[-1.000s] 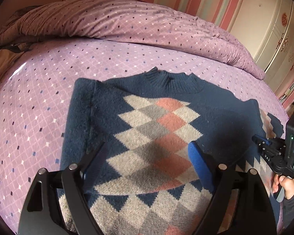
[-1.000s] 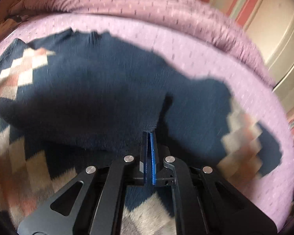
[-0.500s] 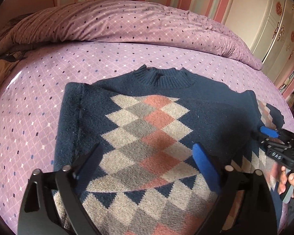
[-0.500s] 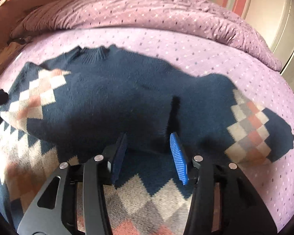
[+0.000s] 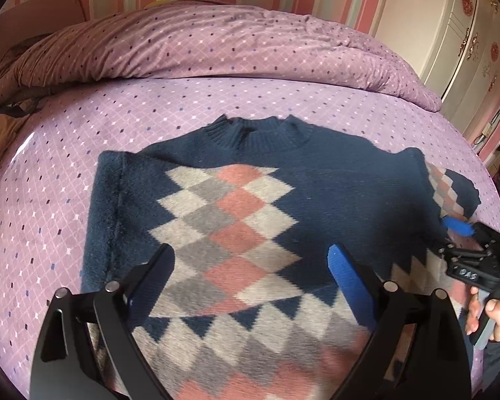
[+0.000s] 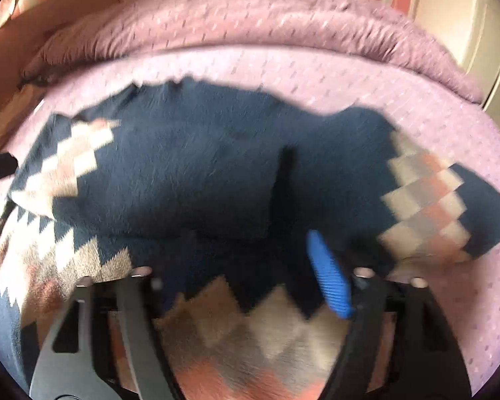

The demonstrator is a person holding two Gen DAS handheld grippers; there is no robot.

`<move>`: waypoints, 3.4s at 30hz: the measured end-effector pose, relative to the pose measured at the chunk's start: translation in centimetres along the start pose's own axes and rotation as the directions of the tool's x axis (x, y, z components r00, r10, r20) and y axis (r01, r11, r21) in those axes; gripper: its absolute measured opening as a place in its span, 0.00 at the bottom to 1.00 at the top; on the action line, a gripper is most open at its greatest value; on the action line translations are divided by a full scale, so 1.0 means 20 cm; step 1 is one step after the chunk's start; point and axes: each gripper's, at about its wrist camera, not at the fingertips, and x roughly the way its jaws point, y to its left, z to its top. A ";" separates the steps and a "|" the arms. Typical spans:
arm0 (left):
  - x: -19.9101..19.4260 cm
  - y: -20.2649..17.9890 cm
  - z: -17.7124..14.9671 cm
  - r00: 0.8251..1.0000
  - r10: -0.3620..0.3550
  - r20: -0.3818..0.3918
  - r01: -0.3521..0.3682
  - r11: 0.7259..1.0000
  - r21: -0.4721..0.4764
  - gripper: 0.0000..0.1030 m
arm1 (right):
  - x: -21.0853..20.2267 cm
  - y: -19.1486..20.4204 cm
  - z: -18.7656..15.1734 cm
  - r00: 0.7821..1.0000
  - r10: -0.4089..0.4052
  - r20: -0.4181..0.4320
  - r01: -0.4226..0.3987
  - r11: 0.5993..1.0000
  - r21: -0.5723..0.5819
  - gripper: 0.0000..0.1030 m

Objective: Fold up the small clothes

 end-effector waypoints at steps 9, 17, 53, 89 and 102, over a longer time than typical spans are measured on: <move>-0.14 -0.35 -0.04 0.999 -0.012 0.044 0.013 0.999 -0.029 0.91 | -0.07 -0.59 -0.09 0.987 -0.155 0.047 0.148 0.982 0.118 0.89; -0.32 -0.60 -0.10 0.993 0.007 0.116 0.001 0.998 -0.063 0.98 | -0.06 -1.33 -0.28 0.976 -0.210 0.052 0.172 0.900 0.400 0.88; -0.36 -0.38 -0.07 0.991 0.074 0.110 -0.070 0.997 -0.045 0.98 | -0.30 -0.76 0.07 0.953 -0.186 0.238 0.146 0.973 0.177 0.16; -0.30 0.29 -0.14 0.996 0.073 0.058 -0.062 0.983 -0.174 0.98 | 0.11 0.78 0.20 0.977 0.207 -0.049 -0.208 0.978 -0.010 0.65; 0.15 0.21 -0.15 0.972 -0.182 0.146 0.228 0.870 -0.437 0.80 | -0.18 0.38 0.05 0.993 0.102 0.066 -0.101 0.995 -0.015 0.72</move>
